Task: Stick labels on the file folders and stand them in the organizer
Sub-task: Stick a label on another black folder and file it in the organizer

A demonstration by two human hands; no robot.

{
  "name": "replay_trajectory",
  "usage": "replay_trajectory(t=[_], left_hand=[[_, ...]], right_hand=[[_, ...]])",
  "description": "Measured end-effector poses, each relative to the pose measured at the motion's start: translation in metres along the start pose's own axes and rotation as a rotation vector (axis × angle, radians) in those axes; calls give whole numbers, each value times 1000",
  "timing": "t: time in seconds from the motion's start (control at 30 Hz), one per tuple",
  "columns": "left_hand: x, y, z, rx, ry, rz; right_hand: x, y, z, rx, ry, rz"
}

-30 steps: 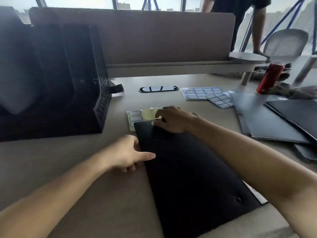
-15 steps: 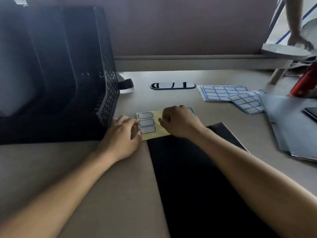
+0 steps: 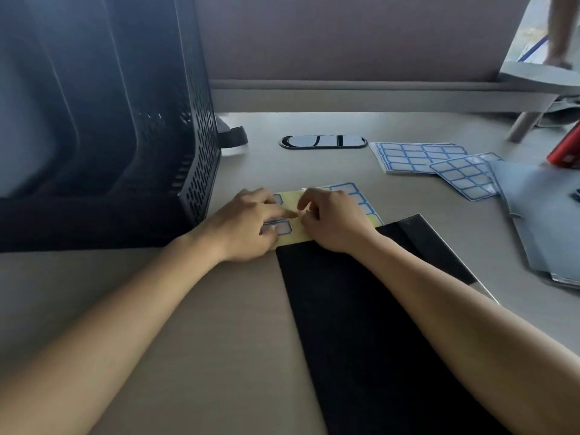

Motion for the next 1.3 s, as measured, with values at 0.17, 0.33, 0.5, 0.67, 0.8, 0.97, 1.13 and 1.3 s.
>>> replay_trajectory(t=[0.17, 0.33, 0.5, 0.67, 0.8, 0.97, 1.13, 1.3], left_hand=[[2, 2, -6, 64, 26, 13], [4, 0, -12, 112, 11, 63], [6, 1, -13, 143, -14, 126], [5, 1, -12, 183, -8, 187], [3, 1, -13, 243, 6, 236], [-4, 0, -9, 328, 59, 291], [-10, -2, -9, 332, 73, 333], [-18, -6, -5, 295, 136, 327]], right_hand=[[1, 0, 1, -1, -8, -1], [1, 1, 2, -5, -14, -10], [1, 1, 2, -9, -15, -15], [1, 1, 2, -6, -10, -12], [1, 1, 1, -7, -8, -8], [2, 1, 2, -7, 2, -5], [2, 1, 3, -11, 11, 2], [3, 1, 5, -13, 19, 8]])
Point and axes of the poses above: each hand's wrist, its own y-axis towards the middle knuckle, its own x-axis out of the palm, z = x × y, the point moved 1 cm from there along y, towards the middle knuckle, and after that the axes turned 11 degrees about -x, right-handed, at the moved point
